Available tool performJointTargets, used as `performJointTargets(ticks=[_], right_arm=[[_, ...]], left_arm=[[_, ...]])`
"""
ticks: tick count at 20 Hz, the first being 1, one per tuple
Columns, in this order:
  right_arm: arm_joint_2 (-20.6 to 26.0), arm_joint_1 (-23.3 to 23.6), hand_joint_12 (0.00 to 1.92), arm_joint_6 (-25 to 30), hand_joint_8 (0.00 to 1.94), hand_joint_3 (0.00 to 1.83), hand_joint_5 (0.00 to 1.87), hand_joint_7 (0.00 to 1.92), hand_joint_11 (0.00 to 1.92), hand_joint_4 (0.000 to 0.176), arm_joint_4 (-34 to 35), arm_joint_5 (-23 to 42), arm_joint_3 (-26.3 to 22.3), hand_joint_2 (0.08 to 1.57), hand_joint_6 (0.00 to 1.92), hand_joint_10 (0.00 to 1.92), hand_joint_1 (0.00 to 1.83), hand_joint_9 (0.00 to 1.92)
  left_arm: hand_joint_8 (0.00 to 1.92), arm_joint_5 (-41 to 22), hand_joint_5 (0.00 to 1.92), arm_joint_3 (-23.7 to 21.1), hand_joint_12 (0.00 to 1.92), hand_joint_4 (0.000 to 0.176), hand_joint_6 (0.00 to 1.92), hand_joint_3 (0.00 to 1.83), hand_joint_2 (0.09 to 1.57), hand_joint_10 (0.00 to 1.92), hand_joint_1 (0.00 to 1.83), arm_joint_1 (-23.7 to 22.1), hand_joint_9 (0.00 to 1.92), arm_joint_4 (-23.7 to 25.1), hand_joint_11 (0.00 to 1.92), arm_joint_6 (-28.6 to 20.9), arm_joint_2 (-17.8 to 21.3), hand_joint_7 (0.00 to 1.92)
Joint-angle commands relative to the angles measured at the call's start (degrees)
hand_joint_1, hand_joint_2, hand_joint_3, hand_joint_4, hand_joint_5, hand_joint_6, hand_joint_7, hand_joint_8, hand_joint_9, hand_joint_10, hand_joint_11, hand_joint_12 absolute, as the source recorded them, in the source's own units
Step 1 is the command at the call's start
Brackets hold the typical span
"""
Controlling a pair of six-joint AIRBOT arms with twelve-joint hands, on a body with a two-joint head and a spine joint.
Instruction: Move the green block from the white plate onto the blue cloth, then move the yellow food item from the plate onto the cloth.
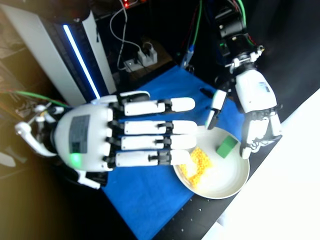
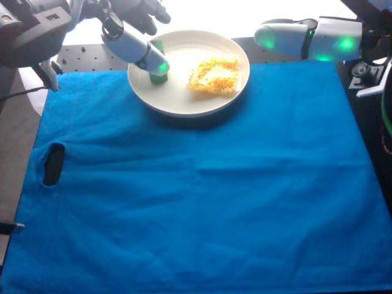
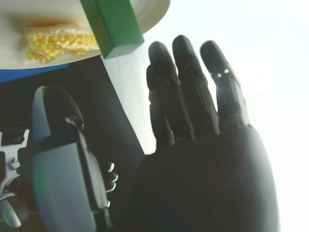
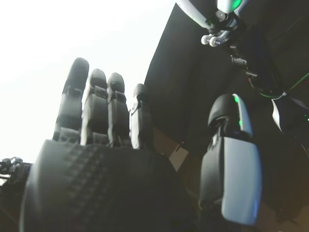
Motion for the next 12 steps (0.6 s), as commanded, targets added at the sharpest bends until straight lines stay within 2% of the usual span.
performJointTargets(ticks=[1,2,4,5,6,8,10,12], right_arm=[[-0.2,0.85,0.66,0.27,0.0,0.0,0.25,0.17,0.0,0.078,1.25,7.51,-0.11,0.98,0.0,0.0,0.56,0.19],[-0.2,0.85,0.66,0.27,0.0,0.0,0.24,0.18,0.0,0.071,1.16,7.56,-0.19,0.98,0.0,0.01,0.56,0.2],[-0.2,0.86,0.77,0.27,0.0,0.0,0.24,0.2,0.0,0.064,0.99,7.94,-0.43,1.01,0.0,0.01,0.57,0.23],[-0.2,0.86,0.84,0.27,0.0,0.0,0.25,0.21,0.0,0.072,0.9,8.14,-0.5,1.01,0.0,0.01,0.58,0.25],[-0.2,0.86,0.88,0.27,0.0,0.0,0.25,0.21,0.0,0.071,0.86,8.27,-0.56,1.01,0.0,0.01,0.57,0.26],[-0.28,0.87,0.95,0.27,0.0,0.0,0.23,0.22,0.0,0.061,0.69,8.56,-0.72,1.04,0.0,0.0,0.53,0.26],[-0.5,0.89,1.07,0.27,0.01,0.0,0.24,0.27,0.0,0.059,0.67,8.76,-0.75,1.05,0.0,0.01,0.51,0.3],[-0.58,0.89,1.11,0.27,0.01,0.0,0.24,0.3,0.0,0.053,0.61,8.89,-0.7,1.04,0.0,0.01,0.49,0.32]], left_arm=[[0.0,-5.12,0.63,0.49,1.26,0.0,0.0,0.0,0.86,0.02,0.91,-0.13,0.77,0.08,0.27,-0.16,-0.14,0.8],[0.0,-5.05,0.63,0.66,1.27,0.0,0.0,0.0,0.84,0.01,0.9,-0.05,0.76,0.12,0.24,-0.16,-0.19,0.81],[0.0,-4.49,0.65,1.13,1.3,0.0,0.0,0.0,0.84,0.01,0.87,0.05,0.75,0.12,0.22,-0.17,-0.23,0.81],[0.0,-4.24,0.67,1.55,1.32,0.0,0.0,0.0,0.84,0.0,0.89,0.05,0.74,0.19,0.19,-0.17,-0.36,0.81],[0.0,-4.16,0.67,1.95,1.34,0.0,0.0,0.0,0.85,0.01,0.89,0.05,0.76,0.19,0.22,-0.18,-0.53,0.81],[0.0,-4.09,0.67,2.49,1.36,0.0,0.0,0.0,0.85,0.01,0.87,0.05,0.75,0.17,0.18,-0.18,-0.78,0.82],[0.0,-4.28,0.69,3.08,1.36,0.0,0.01,0.0,0.85,0.0,0.9,0.04,0.74,0.02,0.15,-0.2,-1.2,0.82],[0.0,-5.84,0.69,4.9,1.31,0.0,0.0,0.0,0.86,0.0,0.88,0.63,0.7,-2.06,0.09,-0.23,-2.64,0.8]])
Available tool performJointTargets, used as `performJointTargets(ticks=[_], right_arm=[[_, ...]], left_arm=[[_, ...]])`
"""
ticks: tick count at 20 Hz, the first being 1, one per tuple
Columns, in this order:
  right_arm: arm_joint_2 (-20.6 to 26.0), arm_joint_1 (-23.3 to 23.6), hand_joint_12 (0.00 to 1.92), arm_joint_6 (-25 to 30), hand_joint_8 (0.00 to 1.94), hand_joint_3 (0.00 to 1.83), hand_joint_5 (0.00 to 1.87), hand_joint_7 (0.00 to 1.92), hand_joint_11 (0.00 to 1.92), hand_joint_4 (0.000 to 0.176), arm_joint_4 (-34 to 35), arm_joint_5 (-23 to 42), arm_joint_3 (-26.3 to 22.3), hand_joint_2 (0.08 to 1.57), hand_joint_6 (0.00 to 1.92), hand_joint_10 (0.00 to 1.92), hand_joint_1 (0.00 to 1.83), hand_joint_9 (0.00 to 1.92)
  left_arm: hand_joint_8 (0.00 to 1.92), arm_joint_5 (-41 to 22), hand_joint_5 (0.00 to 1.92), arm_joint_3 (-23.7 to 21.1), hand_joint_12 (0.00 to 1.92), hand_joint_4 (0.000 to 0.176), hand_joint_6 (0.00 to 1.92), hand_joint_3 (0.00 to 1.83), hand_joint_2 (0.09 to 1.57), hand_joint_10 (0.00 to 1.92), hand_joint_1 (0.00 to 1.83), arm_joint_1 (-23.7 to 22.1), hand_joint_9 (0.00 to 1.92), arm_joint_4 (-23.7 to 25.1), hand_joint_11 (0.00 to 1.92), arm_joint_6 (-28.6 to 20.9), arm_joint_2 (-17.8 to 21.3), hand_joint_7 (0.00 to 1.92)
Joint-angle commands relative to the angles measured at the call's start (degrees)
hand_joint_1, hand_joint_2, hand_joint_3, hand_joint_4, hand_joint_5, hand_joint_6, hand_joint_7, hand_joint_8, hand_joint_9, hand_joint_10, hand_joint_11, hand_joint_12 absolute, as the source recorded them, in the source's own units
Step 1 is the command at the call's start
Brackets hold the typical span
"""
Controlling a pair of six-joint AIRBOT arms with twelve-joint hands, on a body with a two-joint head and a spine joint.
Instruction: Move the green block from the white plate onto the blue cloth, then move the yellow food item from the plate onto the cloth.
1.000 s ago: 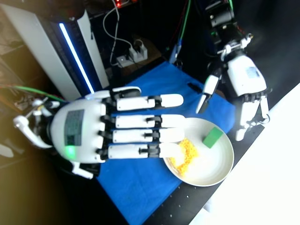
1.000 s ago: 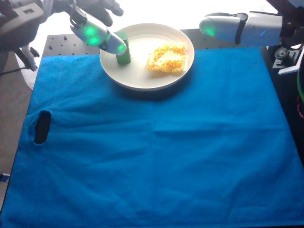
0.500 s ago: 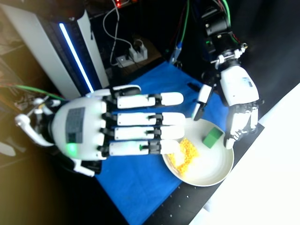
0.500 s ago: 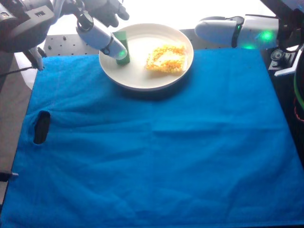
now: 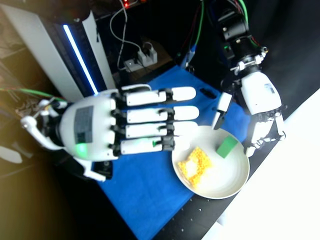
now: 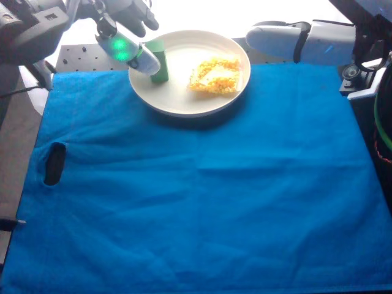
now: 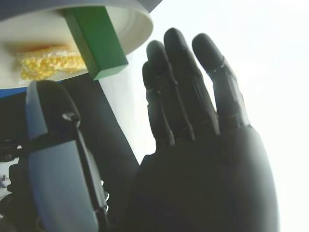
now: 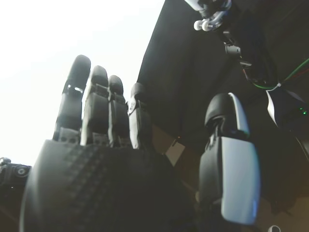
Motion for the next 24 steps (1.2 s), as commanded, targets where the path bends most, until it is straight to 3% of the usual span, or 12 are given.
performJointTargets(ticks=[1,4,7,10,12,15,17,18,19,20,22,24], right_arm=[[-0.04,0.89,1.09,0.27,0.01,0.0,0.24,0.31,0.0,0.052,1.63,7.1,-0.02,1.04,0.0,0.01,0.49,0.33],[-0.06,0.9,1.13,0.27,0.0,0.0,0.24,0.31,0.0,0.044,1.56,7.15,-0.02,1.03,0.0,0.01,0.49,0.34],[-0.23,0.91,1.05,0.27,0.01,0.0,0.25,0.32,0.0,0.066,1.56,7.15,-0.02,1.02,0.0,0.01,0.45,0.33],[-0.3,1.05,1.12,0.27,0.0,0.0,0.27,0.33,0.0,0.051,1.56,7.24,0.0,1.01,0.01,0.01,0.57,0.36],[-0.48,1.06,1.13,0.27,0.0,0.0,0.25,0.33,0.0,0.056,1.56,7.26,0.0,1.03,0.0,0.0,0.46,0.35],[-0.65,1.08,1.1,0.27,0.0,0.0,0.23,0.31,0.0,0.041,1.56,7.31,0.02,0.98,0.0,0.0,0.45,0.32],[-0.65,1.08,1.14,0.27,0.01,0.01,0.26,0.33,0.0,0.04,1.55,7.36,0.02,0.99,0.01,0.01,0.46,0.34],[-0.65,1.08,1.09,0.27,0.0,0.0,0.24,0.31,0.0,0.049,1.55,7.43,0.01,1.0,0.0,0.0,0.43,0.31],[-0.65,1.1,1.03,0.27,0.0,0.0,0.25,0.3,0.0,0.047,1.55,7.46,0.0,0.98,0.0,0.0,0.43,0.3],[-0.65,1.14,1.14,0.27,0.0,0.0,0.25,0.32,0.0,0.048,1.55,7.49,0.0,1.0,0.0,0.01,0.46,0.33],[-0.71,1.15,1.12,0.27,0.01,0.01,0.26,0.33,0.0,0.061,1.55,7.57,-0.01,1.01,0.0,0.01,0.49,0.34],[-0.77,1.14,1.0,0.27,0.0,0.0,0.29,0.31,0.0,0.084,1.54,7.58,0.0,1.0,0.0,0.01,0.53,0.29]], left_arm=[[0.0,-6.66,0.71,0.28,1.26,0.0,0.0,0.0,0.85,0.0,0.88,0.11,0.71,-1.26,0.12,-0.26,-0.38,0.81],[0.01,-7.83,0.71,0.25,1.26,0.0,0.0,0.0,0.85,0.01,0.85,0.99,0.72,-3.63,0.14,-0.26,-0.48,0.83],[0.01,-8.4,0.72,0.27,1.23,0.0,0.01,0.0,0.86,0.01,0.85,1.27,0.72,-4.05,0.11,-0.27,-0.78,0.85],[0.0,-9.13,0.78,0.59,1.28,0.0,0.01,0.0,0.85,0.0,0.85,1.39,0.69,-4.11,0.14,-0.27,-1.54,0.81],[0.01,-9.35,0.83,0.62,1.24,0.0,0.01,0.0,0.88,0.0,0.86,1.43,0.67,-4.2,0.14,-0.27,-1.71,0.8],[0.0,-9.48,1.04,0.94,1.15,0.0,0.02,0.0,0.97,0.01,0.91,1.69,0.72,-4.82,0.27,-0.28,-1.94,0.78],[0.03,-9.38,0.89,1.3,1.18,0.0,0.0,0.0,1.0,0.07,1.03,2.08,0.96,-5.11,0.45,-0.28,-2.13,1.06],[0.58,-9.3,0.89,1.47,1.16,0.0,0.01,0.0,1.02,0.05,1.3,2.38,1.03,-5.54,0.45,-0.28,-2.15,1.13],[0.78,-9.23,0.94,1.57,1.19,0.0,0.67,0.0,1.07,0.09,1.28,2.45,1.17,-5.8,0.61,-0.28,-2.15,1.17],[0.71,-9.19,0.94,1.66,1.14,0.0,0.77,0.0,1.05,0.74,1.38,2.51,1.19,-6.06,0.8,-0.28,-2.15,1.15],[0.65,-9.13,0.99,1.81,1.07,0.0,0.86,0.0,1.04,0.81,1.39,2.52,1.23,-6.17,1.02,-0.28,-2.12,1.11],[0.47,-9.07,1.05,1.9,1.01,0.0,0.78,0.0,1.02,0.79,1.39,2.62,1.25,-6.52,1.08,-0.28,-1.92,1.2]])
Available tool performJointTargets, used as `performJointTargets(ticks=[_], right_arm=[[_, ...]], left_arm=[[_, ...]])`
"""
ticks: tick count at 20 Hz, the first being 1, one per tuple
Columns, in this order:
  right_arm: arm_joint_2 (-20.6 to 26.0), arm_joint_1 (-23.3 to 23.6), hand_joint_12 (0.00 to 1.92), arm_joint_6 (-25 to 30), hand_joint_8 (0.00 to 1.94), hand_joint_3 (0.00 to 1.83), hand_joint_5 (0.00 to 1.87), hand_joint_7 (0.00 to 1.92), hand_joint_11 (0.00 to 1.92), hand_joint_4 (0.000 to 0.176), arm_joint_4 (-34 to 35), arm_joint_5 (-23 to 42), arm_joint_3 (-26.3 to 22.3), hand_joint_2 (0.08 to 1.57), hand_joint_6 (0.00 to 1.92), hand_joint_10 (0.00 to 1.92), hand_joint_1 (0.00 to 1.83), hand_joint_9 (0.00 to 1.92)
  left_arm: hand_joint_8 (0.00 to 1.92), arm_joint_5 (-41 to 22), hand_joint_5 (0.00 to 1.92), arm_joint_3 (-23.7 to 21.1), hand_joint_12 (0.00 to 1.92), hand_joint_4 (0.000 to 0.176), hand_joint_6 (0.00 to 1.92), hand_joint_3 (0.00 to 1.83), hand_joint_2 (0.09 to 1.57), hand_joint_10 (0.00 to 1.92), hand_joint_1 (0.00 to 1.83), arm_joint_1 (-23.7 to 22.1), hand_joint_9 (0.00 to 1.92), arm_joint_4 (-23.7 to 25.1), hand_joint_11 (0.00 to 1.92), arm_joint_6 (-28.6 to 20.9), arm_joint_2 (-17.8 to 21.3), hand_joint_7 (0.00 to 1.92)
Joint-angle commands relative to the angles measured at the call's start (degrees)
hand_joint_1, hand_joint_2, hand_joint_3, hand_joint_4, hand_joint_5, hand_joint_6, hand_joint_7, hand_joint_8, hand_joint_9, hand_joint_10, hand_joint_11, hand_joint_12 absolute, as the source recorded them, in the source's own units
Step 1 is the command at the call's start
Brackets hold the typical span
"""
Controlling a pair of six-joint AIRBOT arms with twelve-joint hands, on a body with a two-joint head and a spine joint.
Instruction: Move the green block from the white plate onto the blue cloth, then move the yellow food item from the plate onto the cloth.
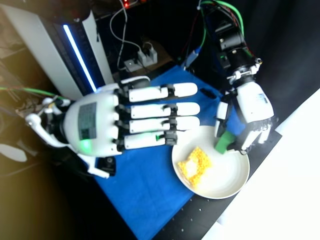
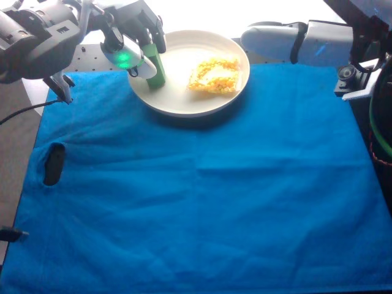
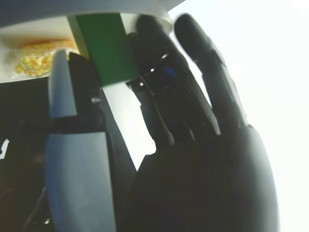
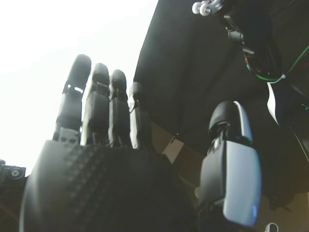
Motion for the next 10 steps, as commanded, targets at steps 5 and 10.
performJointTargets(ticks=[5,10], right_arm=[[-0.29,1.08,1.03,0.27,0.0,0.01,0.3,0.36,0.0,0.085,1.32,7.0,0.0,1.04,0.01,0.01,0.47,0.33],[-0.38,1.07,0.7,0.27,0.0,0.0,0.27,0.33,0.0,0.09,1.44,6.97,0.37,1.05,0.0,0.0,0.48,0.22]], left_arm=[[0.64,-5.64,1.04,-0.05,1.15,0.0,0.77,0.0,1.04,0.47,1.28,-0.54,1.3,-1.09,0.97,-0.25,0.95,1.24],[0.71,-6.08,1.16,-2.53,1.18,0.0,0.55,0.0,1.03,0.46,1.28,-2.35,1.26,-1.09,1.01,-2.23,3.71,1.22]])
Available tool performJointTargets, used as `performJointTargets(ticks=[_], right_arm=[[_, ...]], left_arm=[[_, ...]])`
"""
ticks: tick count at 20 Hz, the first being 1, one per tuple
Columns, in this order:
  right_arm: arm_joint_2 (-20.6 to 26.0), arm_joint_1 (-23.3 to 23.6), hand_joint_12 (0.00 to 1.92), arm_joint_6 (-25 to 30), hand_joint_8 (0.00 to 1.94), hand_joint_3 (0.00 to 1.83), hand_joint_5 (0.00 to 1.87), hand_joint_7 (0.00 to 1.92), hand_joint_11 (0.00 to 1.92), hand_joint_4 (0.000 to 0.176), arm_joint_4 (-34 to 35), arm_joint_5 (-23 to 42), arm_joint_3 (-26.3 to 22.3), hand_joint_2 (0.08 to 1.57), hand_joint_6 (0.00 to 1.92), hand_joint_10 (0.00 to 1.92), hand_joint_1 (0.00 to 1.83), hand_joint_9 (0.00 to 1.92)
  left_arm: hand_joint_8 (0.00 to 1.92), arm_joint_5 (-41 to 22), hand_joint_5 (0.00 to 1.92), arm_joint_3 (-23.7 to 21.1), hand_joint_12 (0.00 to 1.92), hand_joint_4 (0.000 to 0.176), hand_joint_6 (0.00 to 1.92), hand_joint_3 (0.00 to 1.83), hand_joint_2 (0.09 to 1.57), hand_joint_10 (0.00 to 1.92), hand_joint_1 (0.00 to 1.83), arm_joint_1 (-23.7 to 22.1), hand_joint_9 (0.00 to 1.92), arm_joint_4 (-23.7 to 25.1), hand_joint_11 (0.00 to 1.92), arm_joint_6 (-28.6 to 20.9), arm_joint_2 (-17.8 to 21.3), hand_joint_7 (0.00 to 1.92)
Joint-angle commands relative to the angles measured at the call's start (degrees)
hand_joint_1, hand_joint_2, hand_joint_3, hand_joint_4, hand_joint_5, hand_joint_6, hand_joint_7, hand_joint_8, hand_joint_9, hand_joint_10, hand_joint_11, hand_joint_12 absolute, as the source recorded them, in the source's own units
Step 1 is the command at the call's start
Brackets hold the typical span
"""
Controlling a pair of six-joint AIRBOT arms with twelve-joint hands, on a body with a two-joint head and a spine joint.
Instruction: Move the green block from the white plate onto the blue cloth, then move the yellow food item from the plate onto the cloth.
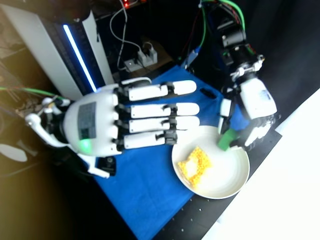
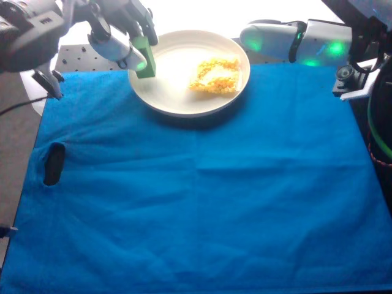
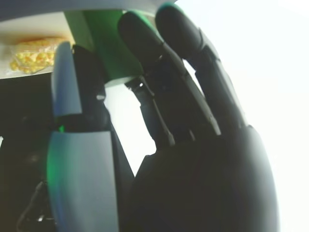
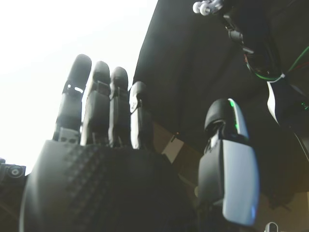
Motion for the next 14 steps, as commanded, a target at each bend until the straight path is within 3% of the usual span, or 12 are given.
performJointTargets(ticks=[1,3,4,5,6,8,10,12,14], right_arm=[[-0.17,1.09,0.92,0.25,0.0,0.0,0.26,0.35,0.0,0.081,1.82,6.67,0.34,1.09,0.0,0.01,0.54,0.28],[-0.38,1.08,1.08,0.25,0.0,0.0,0.27,0.33,0.0,0.091,2.19,6.63,0.48,1.05,0.0,0.01,0.58,0.3],[-0.38,1.08,1.05,0.25,0.0,0.0,0.29,0.27,0.0,0.103,2.29,6.63,0.48,1.03,0.0,0.0,0.55,0.28],[-0.38,1.08,0.9,0.25,0.0,0.0,0.29,0.19,0.0,0.103,2.51,6.62,0.46,1.03,0.0,0.0,0.55,0.22],[-0.38,1.07,0.8,0.25,0.0,0.0,0.29,0.13,0.0,0.118,2.69,6.58,0.46,1.03,0.0,0.0,0.57,0.19],[-0.36,1.04,0.78,0.25,0.0,0.0,0.27,0.12,0.0,0.105,3.0,6.44,0.46,1.04,0.0,0.0,0.53,0.18],[-0.35,1.0,0.6,0.25,0.0,0.0,0.26,0.15,0.0,0.089,3.28,6.05,0.47,1.02,0.0,0.0,0.56,0.15],[-0.18,0.88,0.55,0.25,0.01,0.0,0.26,0.16,0.0,0.086,3.66,5.68,0.51,1.02,0.0,0.01,0.56,0.16],[0.09,0.44,0.52,0.25,0.0,0.0,0.26,0.17,0.0,0.091,4.28,5.41,0.63,1.02,0.0,0.01,0.55,0.16]], left_arm=[[0.91,-7.0,1.13,-0.53,1.28,0.0,0.53,0.0,1.05,0.48,1.28,-1.22,1.25,-0.57,0.98,-0.52,0.7,1.13],[1.17,-8.17,1.03,-2.68,1.31,0.0,0.7,0.0,1.11,0.63,1.26,-1.87,1.06,-0.5,0.8,-0.52,2.41,0.99],[1.43,-8.77,0.95,-3.71,1.19,0.0,1.0,0.01,1.2,0.64,1.21,-2.17,0.9,-0.23,0.79,-0.52,3.23,0.64],[1.35,-9.56,0.93,-5.15,1.13,0.0,0.9,0.0,1.19,1.29,1.32,-2.43,0.85,0.23,0.9,-0.52,4.19,0.64],[1.23,-10.66,0.93,-7.06,1.11,0.0,0.81,0.0,1.14,1.04,1.28,-2.69,0.96,1.2,0.94,-0.52,5.55,0.92],[1.14,-12.87,0.96,-10.41,0.94,0.0,0.8,0.0,1.12,0.68,1.27,-2.91,1.09,3.25,1.02,-0.53,7.92,1.02],[1.25,-14.27,1.02,-12.96,1.02,0.0,0.73,0.0,1.12,0.78,1.25,-3.06,1.06,5.65,1.01,-0.54,9.51,0.94],[1.18,-15.45,0.92,-15.4,1.03,0.0,0.84,0.0,1.13,0.78,1.26,-3.38,1.09,8.43,0.98,-0.54,10.74,1.0],[1.26,-16.52,0.93,-17.37,1.05,0.0,0.82,0.0,1.14,0.72,1.26,-3.37,1.04,10.78,0.88,-0.54,11.64,0.96]])
